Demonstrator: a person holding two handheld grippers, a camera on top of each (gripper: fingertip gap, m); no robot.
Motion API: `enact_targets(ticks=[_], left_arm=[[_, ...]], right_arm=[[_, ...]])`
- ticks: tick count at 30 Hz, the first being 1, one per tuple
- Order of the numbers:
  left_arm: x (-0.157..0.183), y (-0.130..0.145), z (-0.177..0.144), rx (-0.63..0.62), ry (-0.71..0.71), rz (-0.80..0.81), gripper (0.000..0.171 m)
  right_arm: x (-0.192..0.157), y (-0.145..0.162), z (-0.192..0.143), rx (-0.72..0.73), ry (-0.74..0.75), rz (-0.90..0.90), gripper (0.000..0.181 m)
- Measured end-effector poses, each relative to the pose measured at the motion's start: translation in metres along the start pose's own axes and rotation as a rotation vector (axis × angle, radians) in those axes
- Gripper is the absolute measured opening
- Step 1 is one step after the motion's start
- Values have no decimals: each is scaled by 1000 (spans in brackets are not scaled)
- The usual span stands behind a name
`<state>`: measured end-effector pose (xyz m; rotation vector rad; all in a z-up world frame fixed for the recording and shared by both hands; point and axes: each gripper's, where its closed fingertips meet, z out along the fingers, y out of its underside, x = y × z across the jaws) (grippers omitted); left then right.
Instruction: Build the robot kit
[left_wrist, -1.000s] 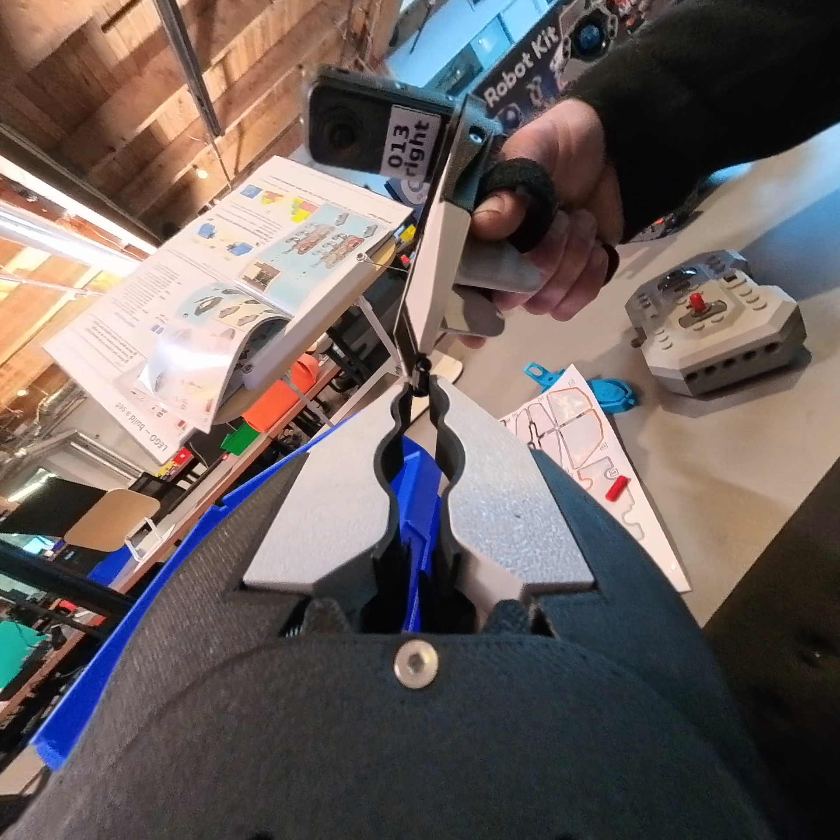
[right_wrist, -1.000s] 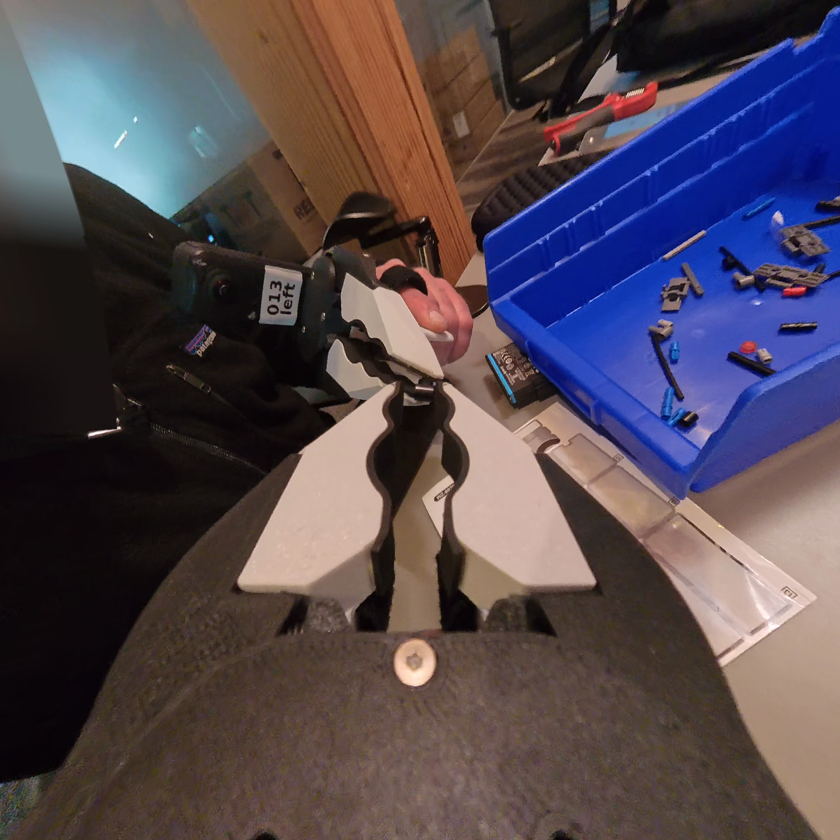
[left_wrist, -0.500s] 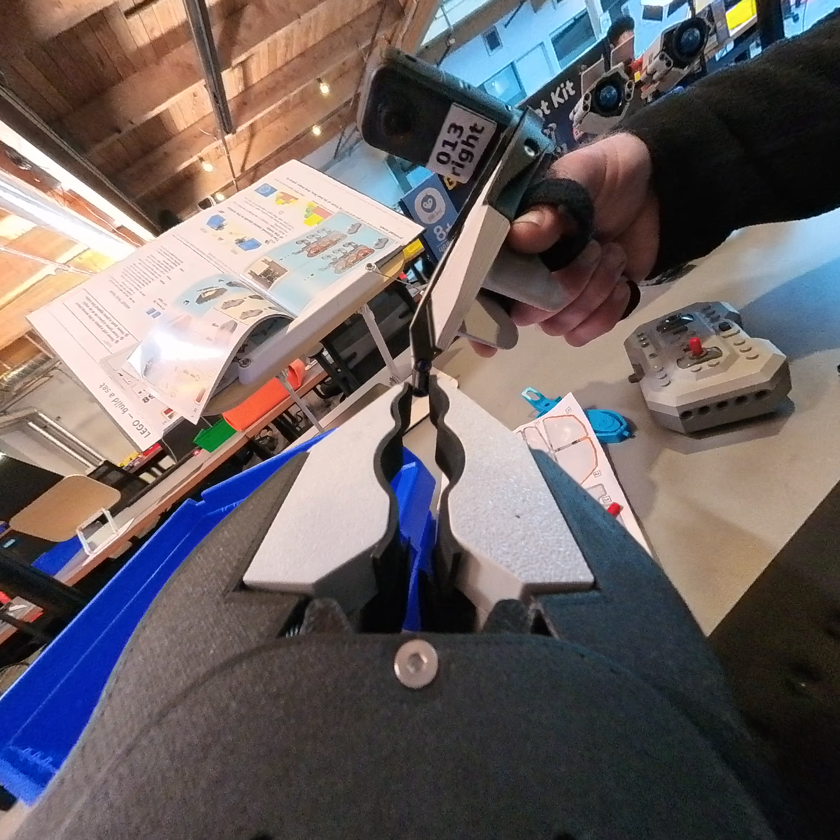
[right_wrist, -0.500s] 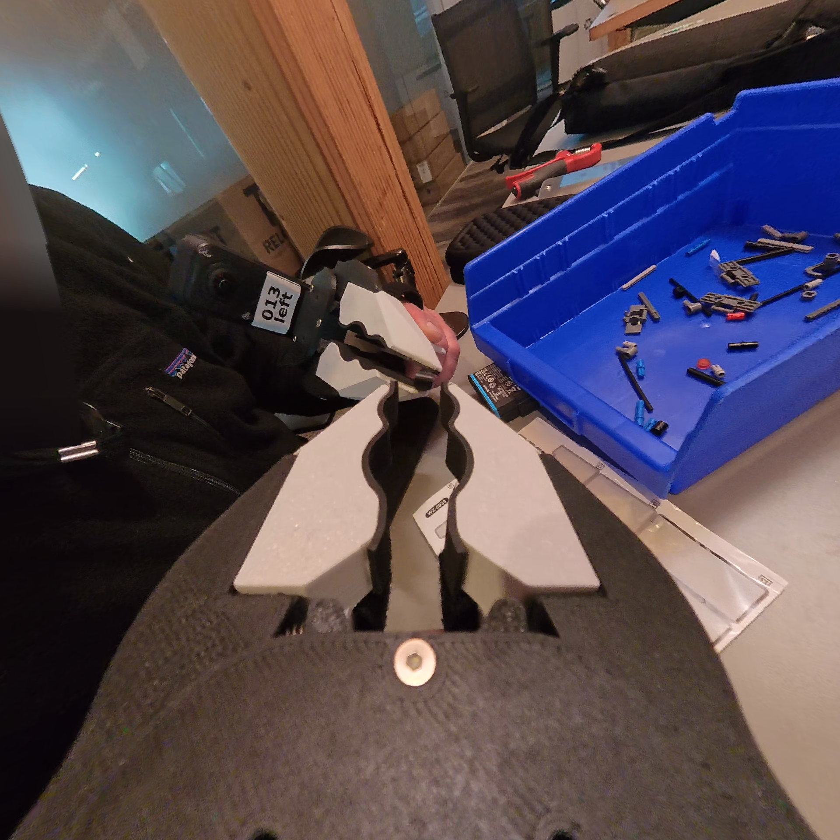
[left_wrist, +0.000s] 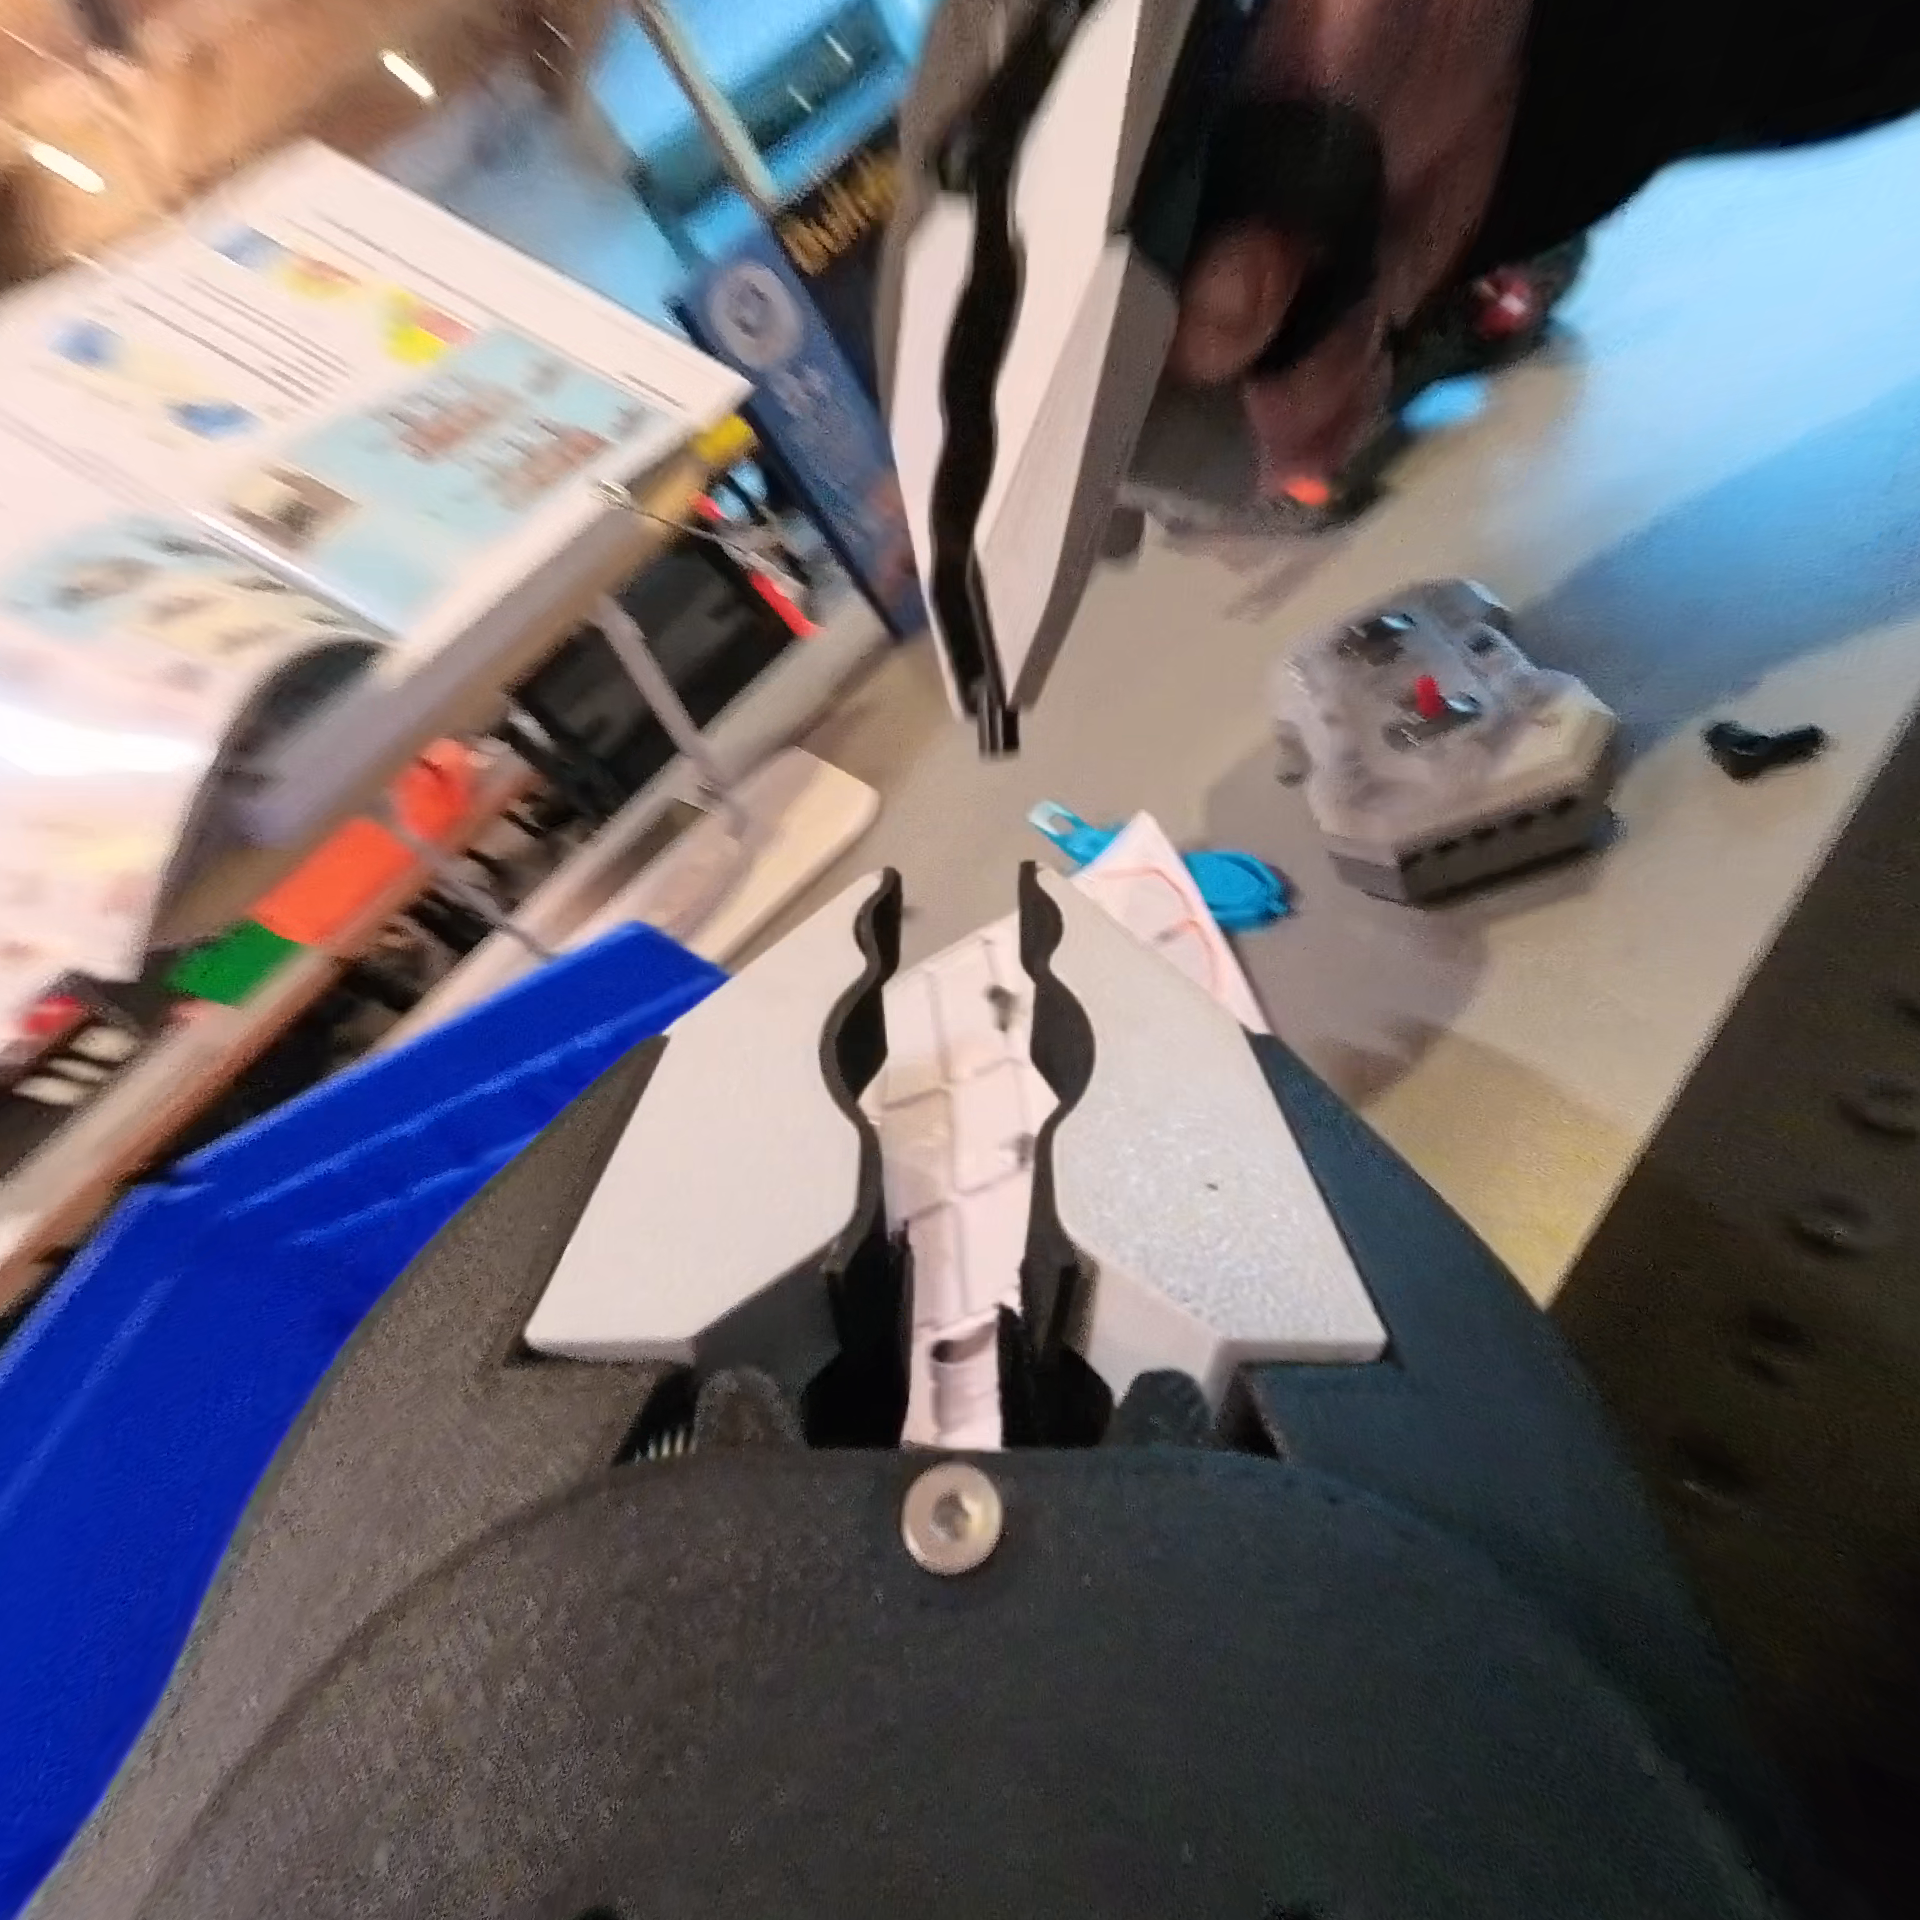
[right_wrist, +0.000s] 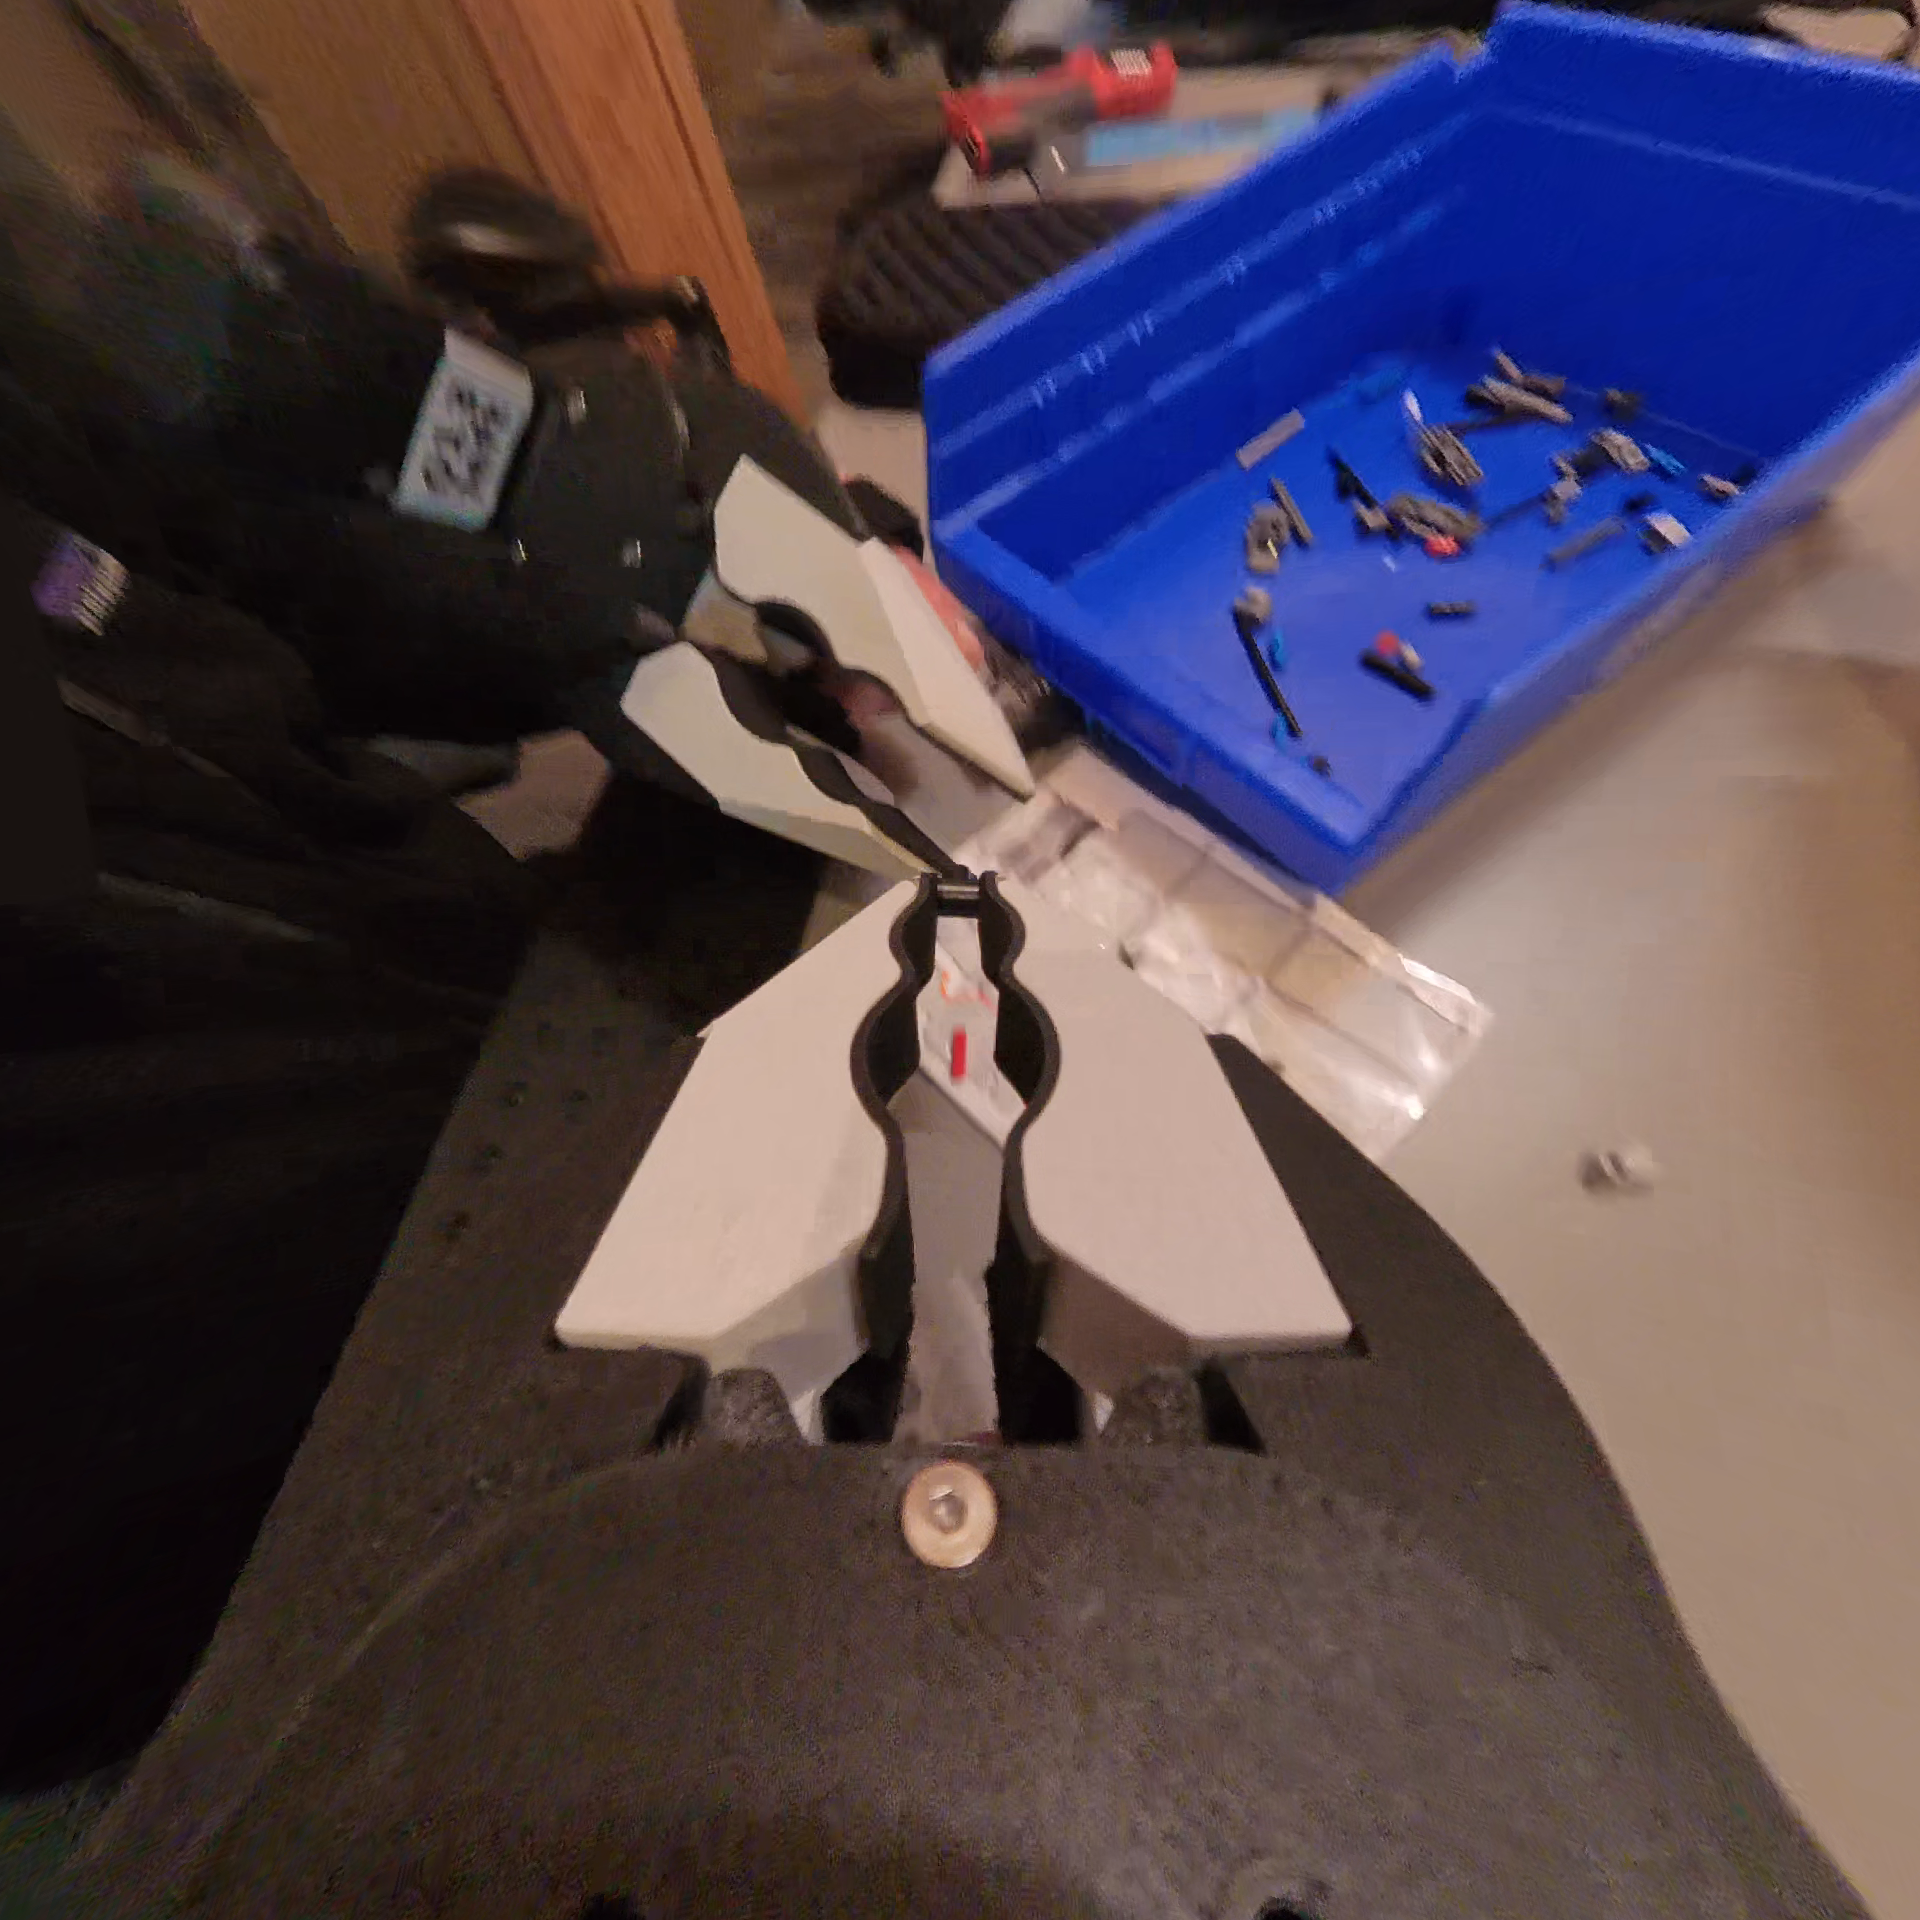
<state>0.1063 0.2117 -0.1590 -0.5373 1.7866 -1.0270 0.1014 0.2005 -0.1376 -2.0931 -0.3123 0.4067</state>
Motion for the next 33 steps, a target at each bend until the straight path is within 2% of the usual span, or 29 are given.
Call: enact_targets(ticks=[6, 9, 13, 20, 24, 27, 33], left_arm=[[60, 19, 28, -150, 362, 2, 28], [82, 26, 39, -219, 484, 13, 35], [105, 24, 47, -238, 594, 8, 35], [144, -1, 44, -184, 739, 51, 32], [141, -1, 50, -171, 697, 125, 26], [140, -7, 51, -143, 706, 77, 25], [150, -16, 56, -114, 724, 84, 22]], right_arm=[[-9, 53, -49, -218, 241, 31, 5], [-21, 76, -66, -270, 299, 86, 5], [-32, 99, -78, -300, 360, 134, 5], [-42, 110, -91, -294, 421, 161, 5], [-48, 115, -96, -330, 430, 143, 5], [-49, 118, -97, -358, 431, 127, 5], [-46, 126, -95, -411, 435, 106, 5]])
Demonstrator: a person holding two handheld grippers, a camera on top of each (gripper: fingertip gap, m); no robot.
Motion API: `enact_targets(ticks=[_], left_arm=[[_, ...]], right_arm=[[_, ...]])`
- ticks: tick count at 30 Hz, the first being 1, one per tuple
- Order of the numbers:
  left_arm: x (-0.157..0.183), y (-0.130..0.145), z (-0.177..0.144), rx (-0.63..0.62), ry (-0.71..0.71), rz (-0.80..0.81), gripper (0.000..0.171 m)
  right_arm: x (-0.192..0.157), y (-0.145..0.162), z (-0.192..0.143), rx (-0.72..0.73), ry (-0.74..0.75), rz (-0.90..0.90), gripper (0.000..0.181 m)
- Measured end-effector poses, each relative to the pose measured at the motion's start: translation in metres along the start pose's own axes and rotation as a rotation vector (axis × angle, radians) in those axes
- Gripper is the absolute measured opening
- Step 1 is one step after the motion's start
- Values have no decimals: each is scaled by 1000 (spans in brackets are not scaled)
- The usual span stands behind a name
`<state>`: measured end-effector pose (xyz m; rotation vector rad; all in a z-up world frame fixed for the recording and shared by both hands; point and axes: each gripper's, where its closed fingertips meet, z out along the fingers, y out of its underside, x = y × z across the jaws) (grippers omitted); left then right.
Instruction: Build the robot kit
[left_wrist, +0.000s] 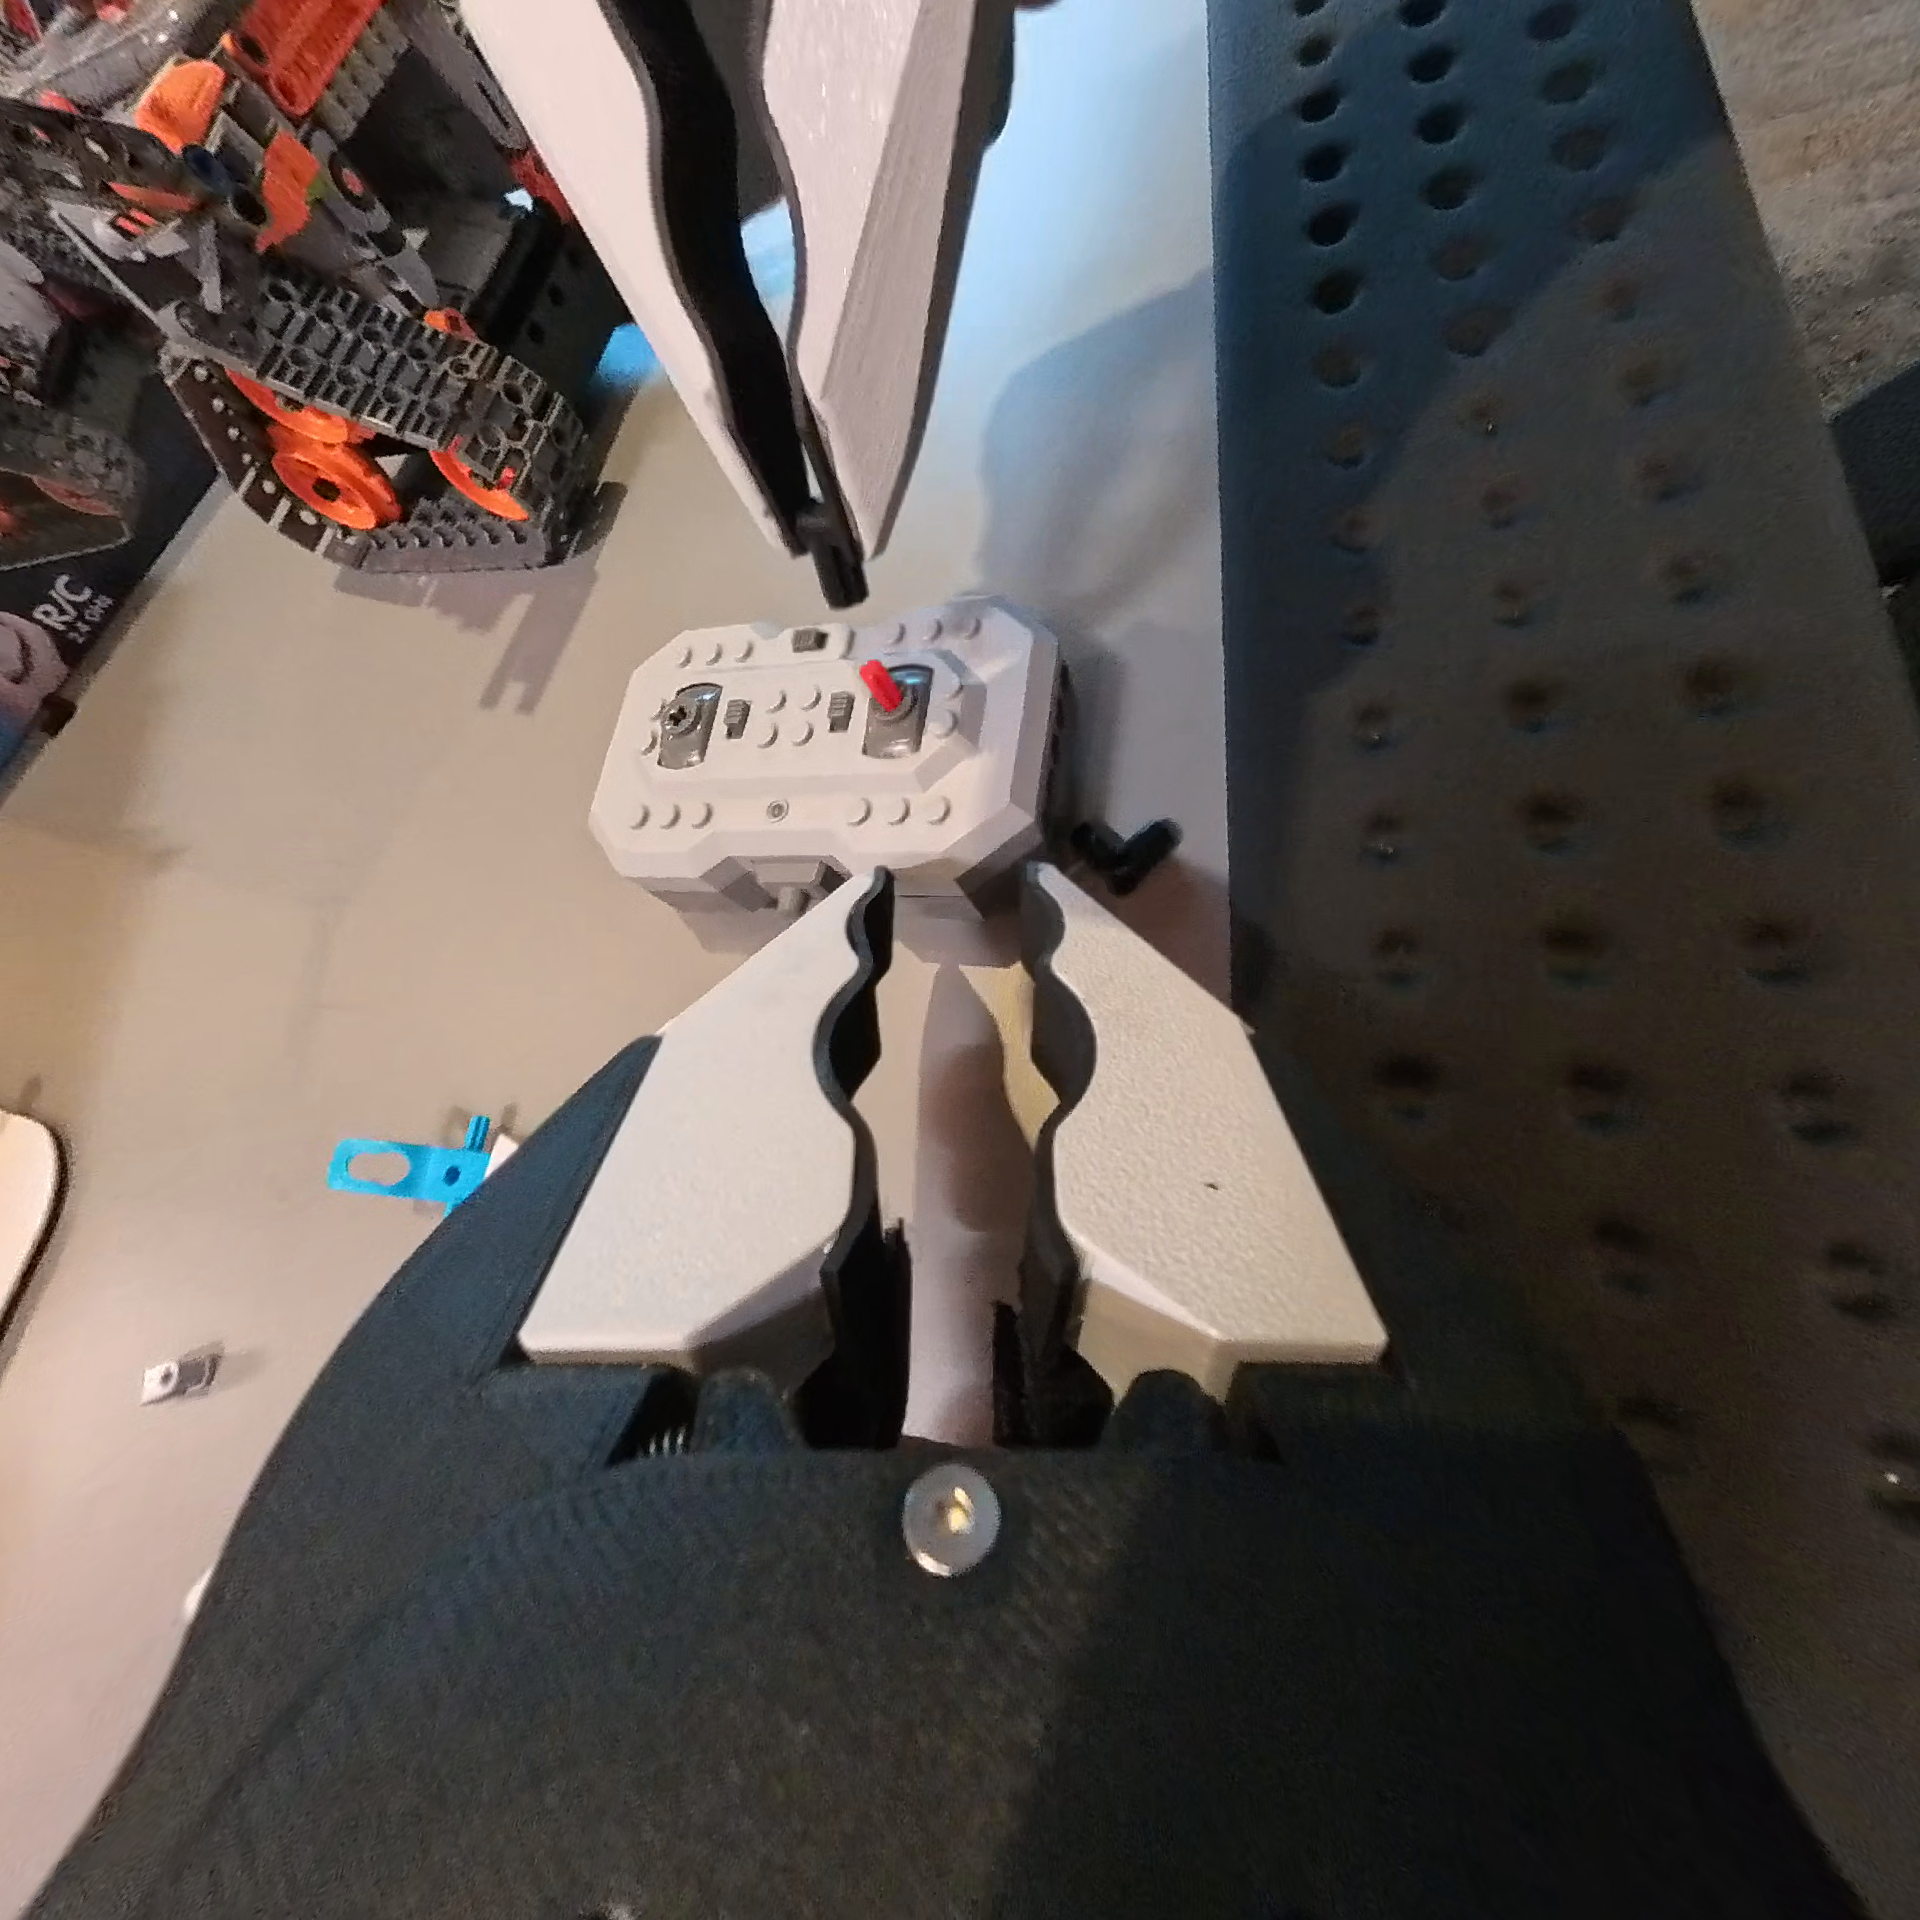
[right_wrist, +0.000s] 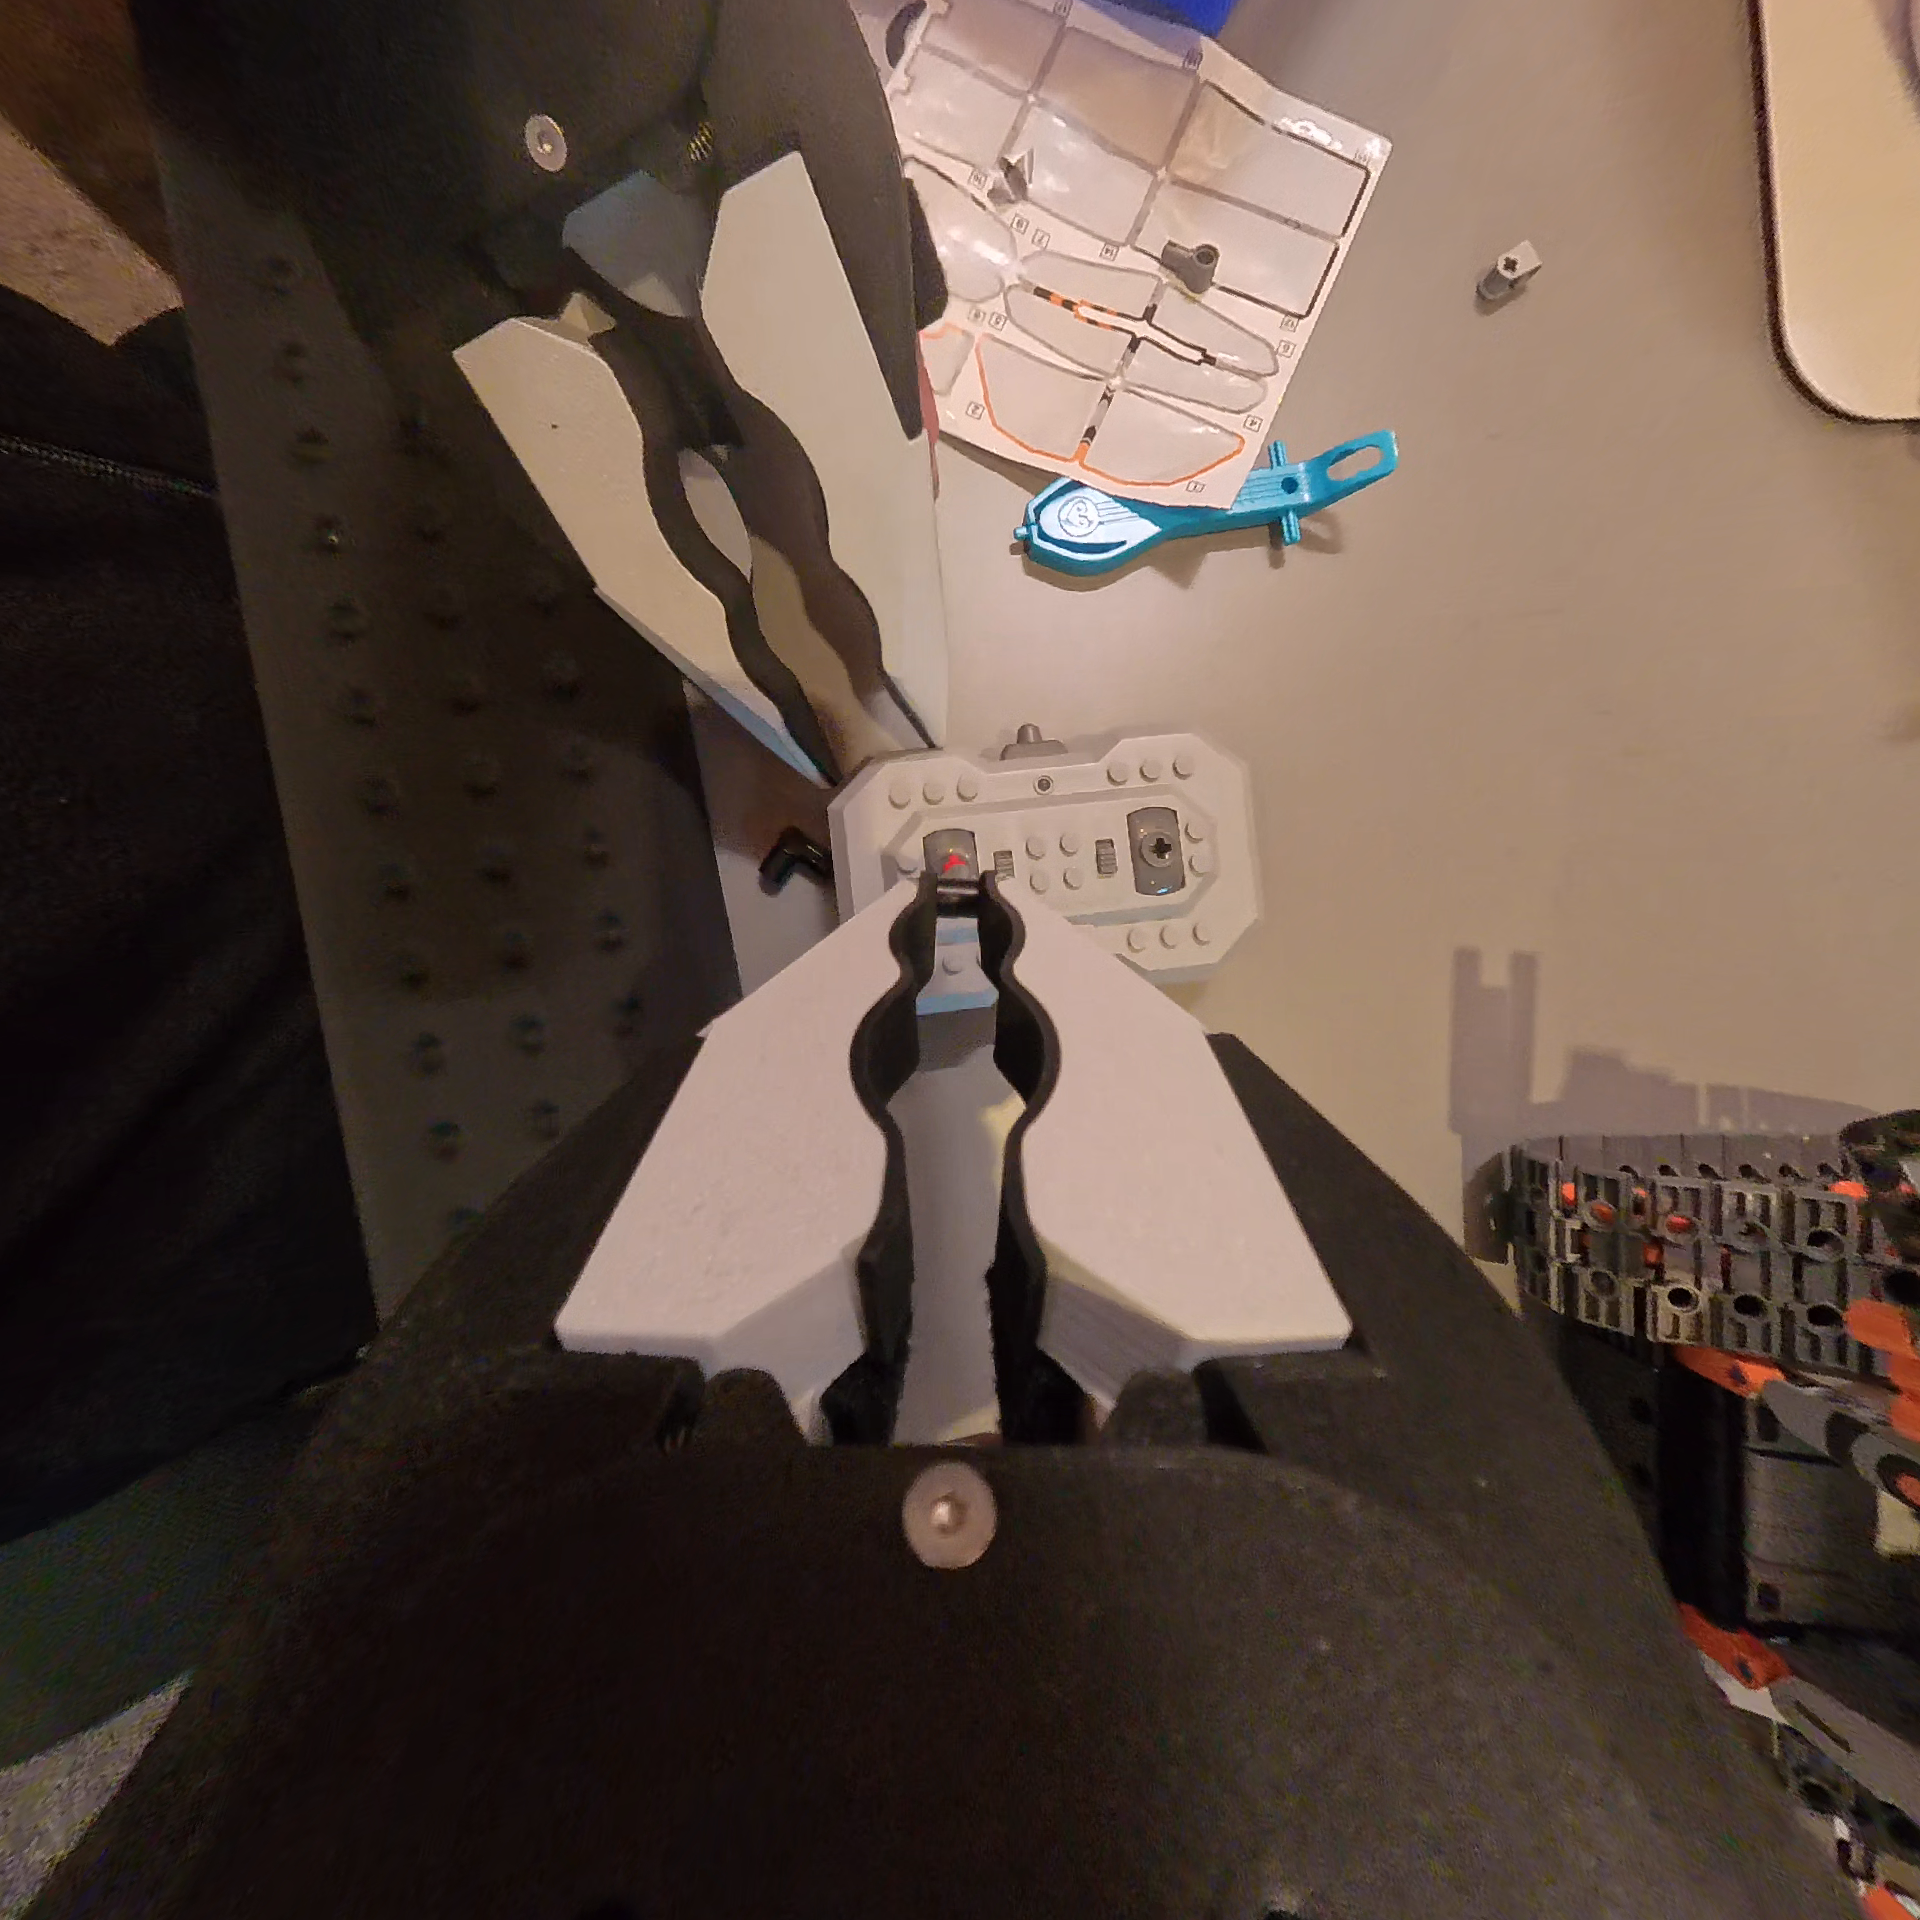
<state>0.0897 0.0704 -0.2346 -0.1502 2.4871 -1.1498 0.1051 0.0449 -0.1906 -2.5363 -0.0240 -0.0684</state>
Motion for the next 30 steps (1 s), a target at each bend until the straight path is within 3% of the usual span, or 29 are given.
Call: enact_targets(ticks=[9, 30], left_arm=[[-2, -12, -2, 60, -33, 32, 20], [2, -8, 3, 52, -19, 57, 21]], right_arm=[[1, 6, 6, -49, 5, -34, 5], [0, 8, 13, -243, 5, -212, 5]])
